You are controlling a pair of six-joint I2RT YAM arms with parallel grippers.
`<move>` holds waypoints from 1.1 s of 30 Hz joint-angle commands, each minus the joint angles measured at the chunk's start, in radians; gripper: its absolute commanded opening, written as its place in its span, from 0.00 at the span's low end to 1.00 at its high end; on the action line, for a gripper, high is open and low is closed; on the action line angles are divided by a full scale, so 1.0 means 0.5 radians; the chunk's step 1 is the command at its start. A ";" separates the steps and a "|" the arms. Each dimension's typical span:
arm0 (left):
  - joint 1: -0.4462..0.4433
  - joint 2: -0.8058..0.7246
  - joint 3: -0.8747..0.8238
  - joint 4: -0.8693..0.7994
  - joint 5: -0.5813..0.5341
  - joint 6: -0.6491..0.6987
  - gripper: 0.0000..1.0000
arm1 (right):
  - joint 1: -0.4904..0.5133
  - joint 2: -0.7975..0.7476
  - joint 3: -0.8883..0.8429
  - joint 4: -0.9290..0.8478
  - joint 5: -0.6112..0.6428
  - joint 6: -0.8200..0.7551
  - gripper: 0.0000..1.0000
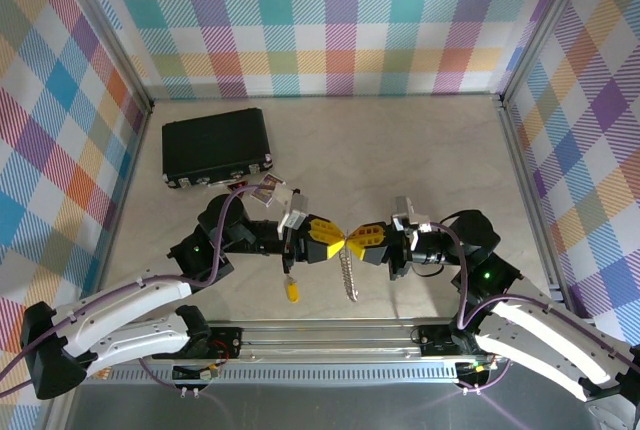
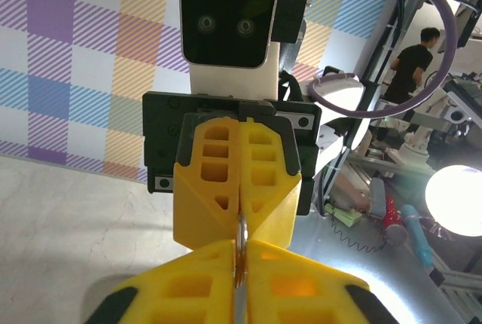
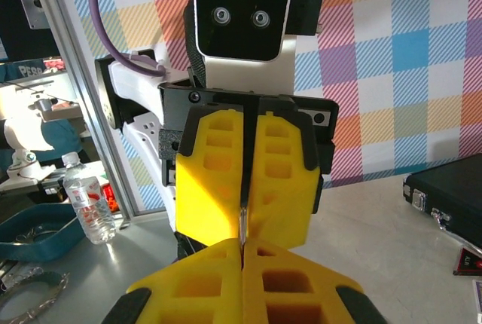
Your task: Put the keys on the keyring
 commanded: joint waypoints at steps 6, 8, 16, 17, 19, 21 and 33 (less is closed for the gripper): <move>-0.018 -0.002 0.028 -0.030 -0.019 0.078 0.00 | 0.011 -0.016 0.030 -0.047 0.037 -0.012 0.00; -0.018 -0.017 0.080 -0.208 -0.087 0.165 0.00 | 0.011 -0.031 0.081 -0.205 0.062 -0.067 0.04; -0.018 -0.010 0.228 -0.849 -0.289 0.391 0.00 | 0.013 -0.076 0.395 -1.100 0.249 -0.463 0.63; -0.019 -0.022 0.239 -0.914 -0.288 0.406 0.00 | 0.011 -0.073 0.424 -1.175 0.268 -0.498 0.55; -0.018 -0.011 0.302 -1.056 -0.244 0.460 0.00 | 0.011 -0.050 0.492 -1.308 0.283 -0.560 0.45; -0.021 0.007 0.380 -1.253 -0.221 0.520 0.00 | 0.011 0.003 0.571 -1.435 0.261 -0.619 0.45; -0.045 0.135 0.737 -1.913 -0.174 0.793 0.00 | 0.011 0.202 0.623 -1.387 0.018 -0.677 0.52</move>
